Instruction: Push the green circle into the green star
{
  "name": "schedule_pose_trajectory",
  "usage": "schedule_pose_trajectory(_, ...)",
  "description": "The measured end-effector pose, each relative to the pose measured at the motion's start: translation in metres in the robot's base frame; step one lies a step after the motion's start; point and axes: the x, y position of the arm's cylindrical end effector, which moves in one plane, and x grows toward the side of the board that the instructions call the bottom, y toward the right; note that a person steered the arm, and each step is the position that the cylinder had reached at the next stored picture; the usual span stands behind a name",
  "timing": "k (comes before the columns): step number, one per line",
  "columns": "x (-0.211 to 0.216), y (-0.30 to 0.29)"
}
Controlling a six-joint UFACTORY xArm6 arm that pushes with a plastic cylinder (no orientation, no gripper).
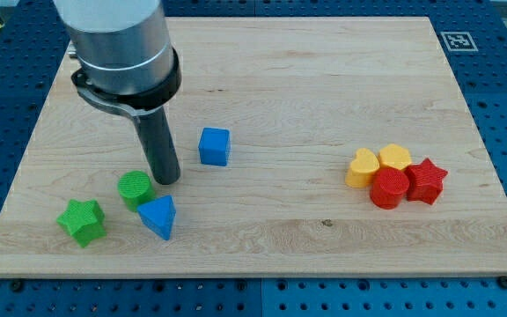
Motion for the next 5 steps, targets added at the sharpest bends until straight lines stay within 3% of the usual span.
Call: schedule_pose_trajectory(5,0.010,-0.023)
